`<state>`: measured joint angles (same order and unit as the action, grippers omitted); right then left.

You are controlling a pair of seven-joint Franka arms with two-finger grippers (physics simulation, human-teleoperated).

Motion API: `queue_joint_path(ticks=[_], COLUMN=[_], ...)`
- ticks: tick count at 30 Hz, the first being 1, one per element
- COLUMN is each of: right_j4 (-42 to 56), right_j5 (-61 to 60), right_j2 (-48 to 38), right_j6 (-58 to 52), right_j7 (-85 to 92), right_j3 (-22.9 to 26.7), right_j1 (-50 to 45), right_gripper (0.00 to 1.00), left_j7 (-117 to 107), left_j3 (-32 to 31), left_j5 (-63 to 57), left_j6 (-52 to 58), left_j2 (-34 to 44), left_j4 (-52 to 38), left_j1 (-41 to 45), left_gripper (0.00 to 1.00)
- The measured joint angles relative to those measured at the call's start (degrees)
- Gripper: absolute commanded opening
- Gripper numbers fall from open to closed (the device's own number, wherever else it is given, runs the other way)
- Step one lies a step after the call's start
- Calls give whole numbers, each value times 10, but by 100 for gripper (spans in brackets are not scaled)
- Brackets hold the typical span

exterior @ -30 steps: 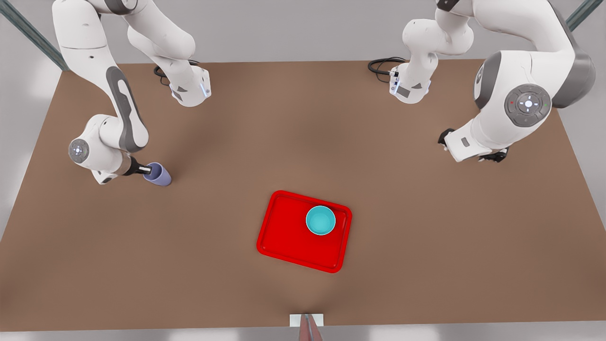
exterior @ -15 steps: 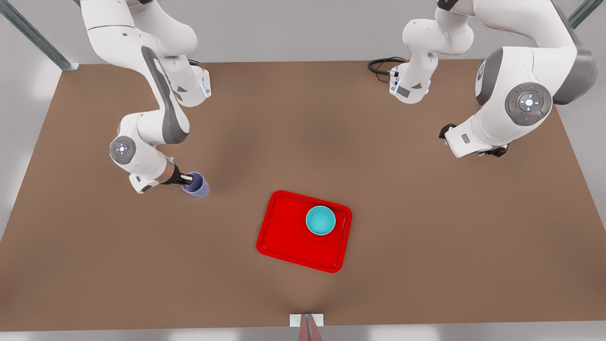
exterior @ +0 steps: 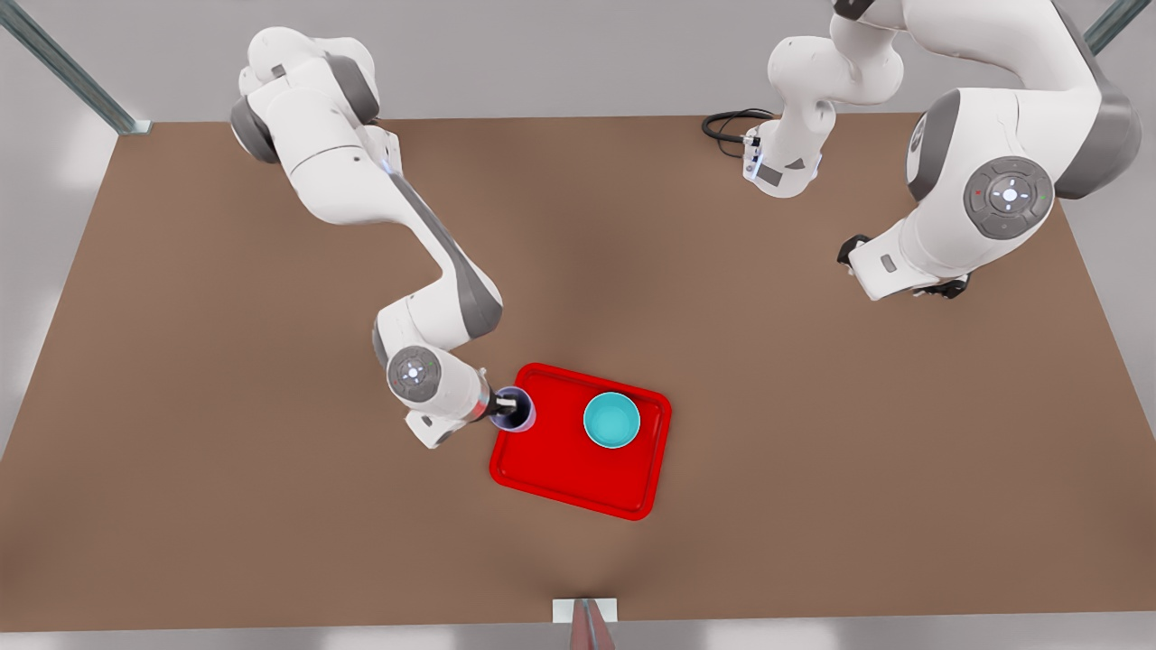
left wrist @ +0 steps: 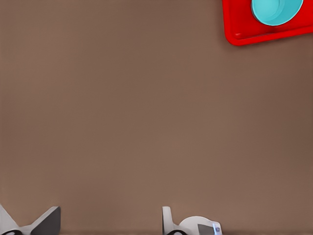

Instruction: Place the bowl on the tray with the left arm and the cup on the tray with the right arm

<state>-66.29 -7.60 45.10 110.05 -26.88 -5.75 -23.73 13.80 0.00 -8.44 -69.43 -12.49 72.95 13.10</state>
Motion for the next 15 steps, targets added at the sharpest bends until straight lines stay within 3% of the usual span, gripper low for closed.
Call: queue_joint_path(ticks=[4,15], right_j4=[72,16], right_j5=[0,2], right_j2=[68,67], right_j6=[-22,40], right_j7=[-5,0], right_j3=[16,21], right_j1=[-29,-35], right_gripper=[21,21], left_j7=[0,0], left_j3=[0,0], left_j5=[0,0], left_j6=[0,0], left_j2=[0,0], left_j4=[0,0], left_j1=[0,0], left_gripper=[100,100])
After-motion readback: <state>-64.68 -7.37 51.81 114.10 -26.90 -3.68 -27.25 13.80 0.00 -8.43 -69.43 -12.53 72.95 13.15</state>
